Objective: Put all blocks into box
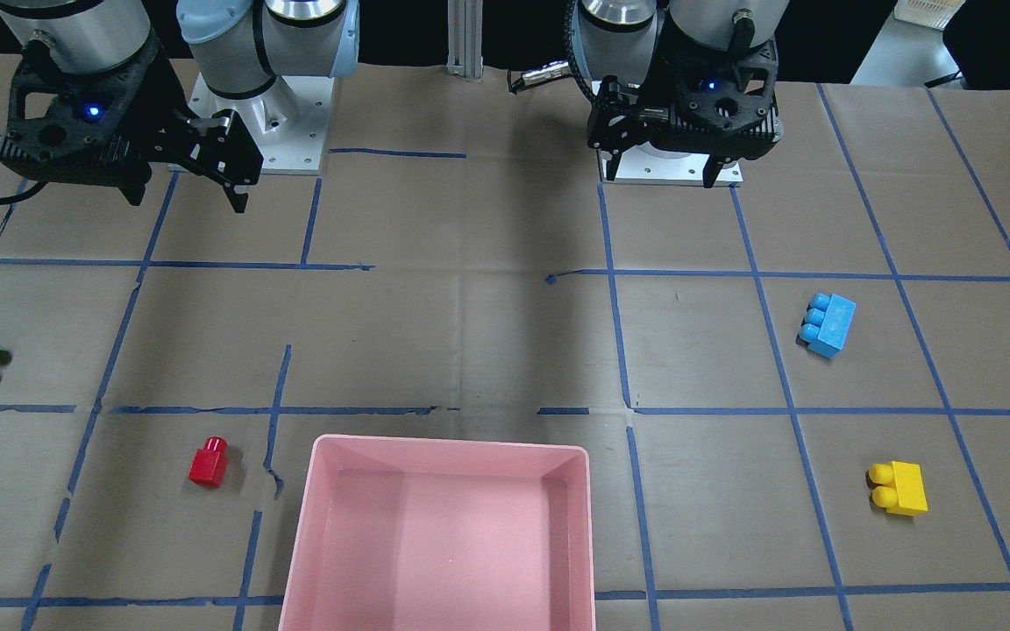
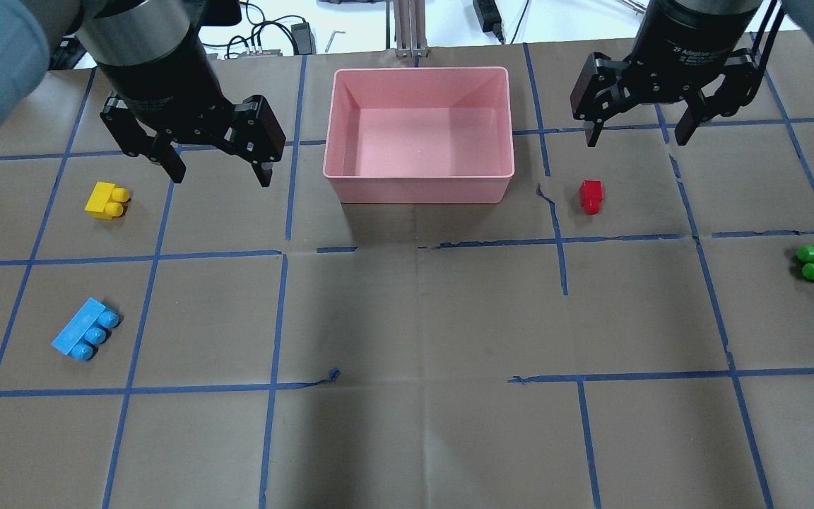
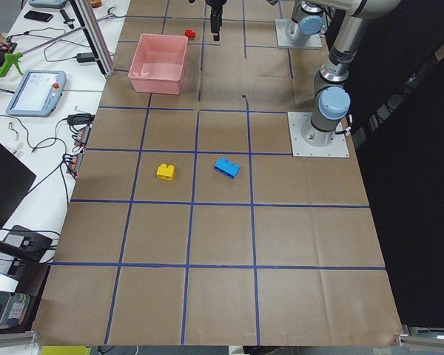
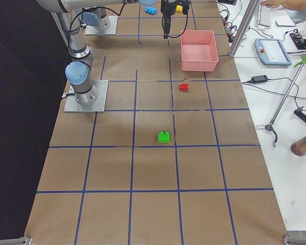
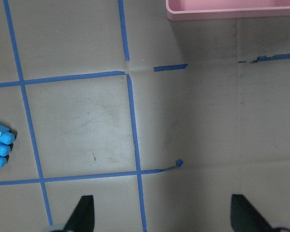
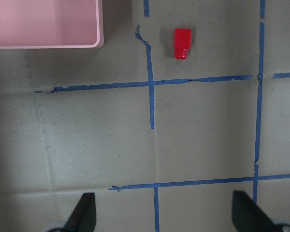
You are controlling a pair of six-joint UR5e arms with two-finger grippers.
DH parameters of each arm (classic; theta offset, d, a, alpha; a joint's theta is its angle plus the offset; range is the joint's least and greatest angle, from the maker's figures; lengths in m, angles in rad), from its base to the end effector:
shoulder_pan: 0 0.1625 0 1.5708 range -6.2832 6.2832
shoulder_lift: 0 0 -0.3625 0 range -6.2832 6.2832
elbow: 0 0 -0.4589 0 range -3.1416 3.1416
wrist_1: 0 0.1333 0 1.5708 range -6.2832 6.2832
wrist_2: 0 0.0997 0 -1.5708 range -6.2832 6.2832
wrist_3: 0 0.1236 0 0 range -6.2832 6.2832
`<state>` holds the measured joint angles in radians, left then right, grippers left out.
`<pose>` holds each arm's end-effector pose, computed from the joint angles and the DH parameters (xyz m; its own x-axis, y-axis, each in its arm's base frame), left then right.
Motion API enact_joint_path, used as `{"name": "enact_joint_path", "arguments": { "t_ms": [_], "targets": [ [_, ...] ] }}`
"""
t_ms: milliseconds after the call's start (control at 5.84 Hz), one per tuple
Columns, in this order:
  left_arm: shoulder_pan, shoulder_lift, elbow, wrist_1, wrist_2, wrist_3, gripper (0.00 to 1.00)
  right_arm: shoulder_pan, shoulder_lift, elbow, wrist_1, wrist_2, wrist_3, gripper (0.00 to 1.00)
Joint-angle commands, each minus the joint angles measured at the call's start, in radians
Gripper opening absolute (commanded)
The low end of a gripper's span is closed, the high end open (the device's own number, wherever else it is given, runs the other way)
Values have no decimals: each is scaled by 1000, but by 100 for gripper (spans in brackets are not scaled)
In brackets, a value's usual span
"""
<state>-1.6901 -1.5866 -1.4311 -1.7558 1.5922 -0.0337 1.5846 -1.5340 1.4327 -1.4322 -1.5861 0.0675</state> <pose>-0.1956 -0.5336 0.4522 -0.9959 0.0868 -0.0234 0.0853 0.9945 0.0603 0.1392 -0.5630 0.4439 -0.9984 0.0531 0.0178 0.0537 0.9979 0.0362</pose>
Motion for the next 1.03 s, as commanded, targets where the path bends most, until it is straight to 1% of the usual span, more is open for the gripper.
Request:
{"name": "enact_joint_path", "arguments": {
  "t_ms": [0,514,685,856],
  "targets": [
    [1,10,-5,-2,0,0,99,0,0,0,1,0,0,100],
    [1,17,-5,-14,2,1,99,-2,2,0,3,-6,5,100],
    [9,33,-15,-46,8,62,99,-2,2,0,3,-6,5,100],
    [59,40,-17,-59,8,189,99,-3,3,0,3,-8,2,100]
  ]
}}
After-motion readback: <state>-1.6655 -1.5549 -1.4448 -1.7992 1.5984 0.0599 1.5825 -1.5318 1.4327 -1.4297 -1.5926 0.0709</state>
